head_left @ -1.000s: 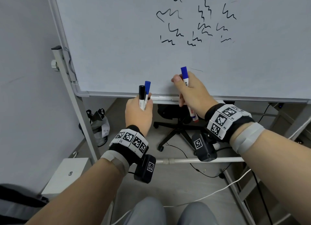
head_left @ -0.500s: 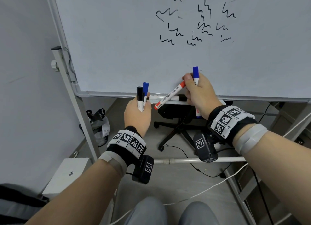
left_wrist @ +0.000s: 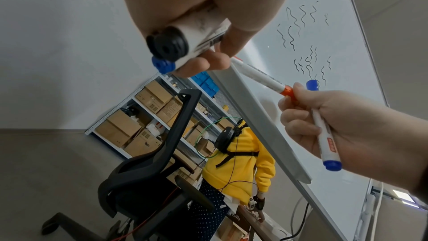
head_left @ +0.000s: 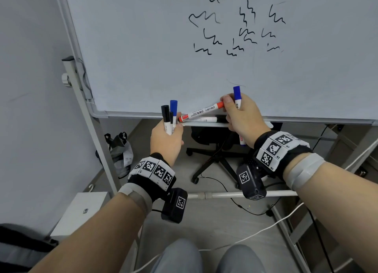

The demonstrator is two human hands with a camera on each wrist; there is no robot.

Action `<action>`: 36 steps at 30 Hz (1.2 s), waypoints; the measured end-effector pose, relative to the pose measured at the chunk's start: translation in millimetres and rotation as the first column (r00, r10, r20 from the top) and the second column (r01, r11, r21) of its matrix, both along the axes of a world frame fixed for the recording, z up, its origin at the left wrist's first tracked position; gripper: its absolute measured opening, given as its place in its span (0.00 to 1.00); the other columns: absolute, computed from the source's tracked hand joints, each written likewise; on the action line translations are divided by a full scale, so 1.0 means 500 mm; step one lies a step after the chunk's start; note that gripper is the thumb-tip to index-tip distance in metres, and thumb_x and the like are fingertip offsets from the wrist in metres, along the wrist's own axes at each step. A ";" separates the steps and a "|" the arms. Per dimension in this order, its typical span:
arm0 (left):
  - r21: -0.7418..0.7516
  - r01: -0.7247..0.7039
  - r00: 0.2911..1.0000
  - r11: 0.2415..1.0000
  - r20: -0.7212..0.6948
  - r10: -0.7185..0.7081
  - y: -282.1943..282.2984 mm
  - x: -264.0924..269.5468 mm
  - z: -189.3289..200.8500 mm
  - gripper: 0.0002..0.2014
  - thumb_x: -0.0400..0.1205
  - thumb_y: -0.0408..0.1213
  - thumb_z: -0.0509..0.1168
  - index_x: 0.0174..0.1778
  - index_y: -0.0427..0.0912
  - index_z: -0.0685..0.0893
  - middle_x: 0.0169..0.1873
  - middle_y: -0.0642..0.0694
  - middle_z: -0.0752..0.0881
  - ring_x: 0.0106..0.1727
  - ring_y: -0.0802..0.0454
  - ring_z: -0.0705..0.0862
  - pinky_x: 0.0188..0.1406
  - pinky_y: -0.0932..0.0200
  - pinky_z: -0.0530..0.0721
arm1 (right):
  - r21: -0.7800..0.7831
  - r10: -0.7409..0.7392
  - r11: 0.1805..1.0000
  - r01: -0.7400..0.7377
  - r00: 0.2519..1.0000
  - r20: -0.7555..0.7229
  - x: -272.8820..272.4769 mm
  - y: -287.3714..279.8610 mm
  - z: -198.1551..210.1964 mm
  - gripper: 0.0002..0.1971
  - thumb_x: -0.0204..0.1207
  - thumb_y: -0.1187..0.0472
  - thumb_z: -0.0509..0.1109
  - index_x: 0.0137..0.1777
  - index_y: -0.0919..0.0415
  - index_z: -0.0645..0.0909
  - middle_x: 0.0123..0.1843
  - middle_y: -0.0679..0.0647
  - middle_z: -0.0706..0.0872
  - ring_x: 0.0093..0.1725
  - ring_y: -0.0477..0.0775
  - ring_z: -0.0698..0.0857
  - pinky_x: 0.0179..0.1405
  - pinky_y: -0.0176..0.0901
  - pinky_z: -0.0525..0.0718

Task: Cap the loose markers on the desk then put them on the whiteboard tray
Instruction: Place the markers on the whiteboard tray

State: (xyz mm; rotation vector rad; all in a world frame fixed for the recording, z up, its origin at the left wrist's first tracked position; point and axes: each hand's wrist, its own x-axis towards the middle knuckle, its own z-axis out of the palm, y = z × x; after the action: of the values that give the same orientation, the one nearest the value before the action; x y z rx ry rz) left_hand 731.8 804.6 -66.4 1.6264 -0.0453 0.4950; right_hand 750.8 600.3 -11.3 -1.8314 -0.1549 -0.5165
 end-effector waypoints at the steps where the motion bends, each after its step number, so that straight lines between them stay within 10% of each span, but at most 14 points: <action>1: -0.005 0.002 1.000 1.000 -0.004 -0.002 0.000 0.000 0.000 0.16 0.87 0.35 0.64 0.69 0.53 0.88 0.34 0.52 0.84 0.22 0.60 0.80 0.29 0.64 0.81 | -0.050 -0.017 0.999 0.017 1.000 -0.002 -0.003 -0.001 0.000 0.19 0.77 0.34 0.63 0.52 0.48 0.85 0.40 0.47 0.86 0.35 0.49 0.79 0.41 0.47 0.75; 13: -0.010 0.004 0.999 1.000 0.037 -0.004 -0.004 -0.004 0.004 0.15 0.88 0.37 0.66 0.70 0.50 0.88 0.42 0.49 0.89 0.30 0.51 0.82 0.25 0.71 0.80 | -0.421 -0.132 0.898 0.127 0.991 0.017 -0.041 -0.027 0.006 0.08 0.79 0.51 0.78 0.48 0.54 0.92 0.39 0.42 0.87 0.41 0.42 0.83 0.35 0.27 0.72; 16: -0.016 0.005 0.999 1.000 0.040 -0.004 -0.004 -0.006 0.007 0.15 0.88 0.37 0.66 0.70 0.50 0.88 0.41 0.51 0.88 0.31 0.51 0.82 0.24 0.72 0.79 | -0.331 -0.114 0.936 0.123 0.992 0.046 -0.046 -0.023 0.014 0.15 0.81 0.44 0.76 0.53 0.56 0.87 0.46 0.47 0.89 0.44 0.44 0.85 0.42 0.24 0.79; 18: -0.020 0.006 0.999 1.000 0.042 -0.005 -0.005 -0.007 0.008 0.15 0.88 0.37 0.66 0.70 0.50 0.88 0.41 0.50 0.87 0.31 0.51 0.82 0.24 0.73 0.79 | -0.239 -0.113 0.964 0.117 0.993 0.029 -0.046 -0.018 0.024 0.22 0.87 0.39 0.63 0.56 0.59 0.84 0.49 0.52 0.89 0.43 0.50 0.84 0.51 0.47 0.85; 22: -0.029 0.013 0.999 1.000 0.047 -0.011 -0.005 -0.008 0.008 0.14 0.88 0.37 0.66 0.69 0.50 0.88 0.40 0.50 0.87 0.33 0.50 0.82 0.24 0.72 0.80 | -0.126 -0.087 0.987 0.095 0.994 0.067 -0.045 -0.013 0.044 0.21 0.93 0.46 0.52 0.53 0.52 0.85 0.46 0.40 0.83 0.47 0.45 0.81 0.57 0.50 0.80; 26: -0.028 0.016 0.999 0.999 0.047 -0.015 -0.002 -0.009 0.006 0.14 0.88 0.38 0.66 0.69 0.51 0.87 0.43 0.50 0.88 0.33 0.51 0.82 0.25 0.72 0.80 | -0.017 -0.028 0.999 0.031 0.990 0.135 -0.046 -0.006 0.055 0.20 0.93 0.46 0.55 0.50 0.48 0.87 0.43 0.57 0.86 0.34 0.49 0.81 0.47 0.52 0.85; 31: -0.023 0.021 0.999 1.000 0.042 -0.020 0.000 -0.008 0.001 0.14 0.88 0.38 0.66 0.69 0.53 0.88 0.39 0.52 0.86 0.31 0.52 0.82 0.27 0.70 0.80 | 0.133 0.050 0.989 -0.062 0.995 0.091 -0.041 0.005 0.053 0.16 0.88 0.43 0.67 0.51 0.55 0.87 0.37 0.43 0.85 0.34 0.46 0.85 0.49 0.52 0.88; 36: -0.018 -0.023 0.999 1.000 0.043 0.024 0.006 -0.006 -0.002 0.13 0.87 0.39 0.66 0.66 0.57 0.87 0.38 0.52 0.87 0.27 0.55 0.82 0.33 0.60 0.83 | 0.110 0.076 0.990 -0.086 0.993 0.094 -0.040 0.002 0.035 0.08 0.79 0.55 0.79 0.54 0.55 0.88 0.49 0.57 0.96 0.50 0.53 0.95 0.59 0.51 0.92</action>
State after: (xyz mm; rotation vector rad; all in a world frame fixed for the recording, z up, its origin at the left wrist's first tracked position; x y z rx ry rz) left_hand 728.8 807.8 -67.4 1.6009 -0.0540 0.5467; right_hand 730.6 601.2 6.3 -1.6847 -0.2544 -0.5398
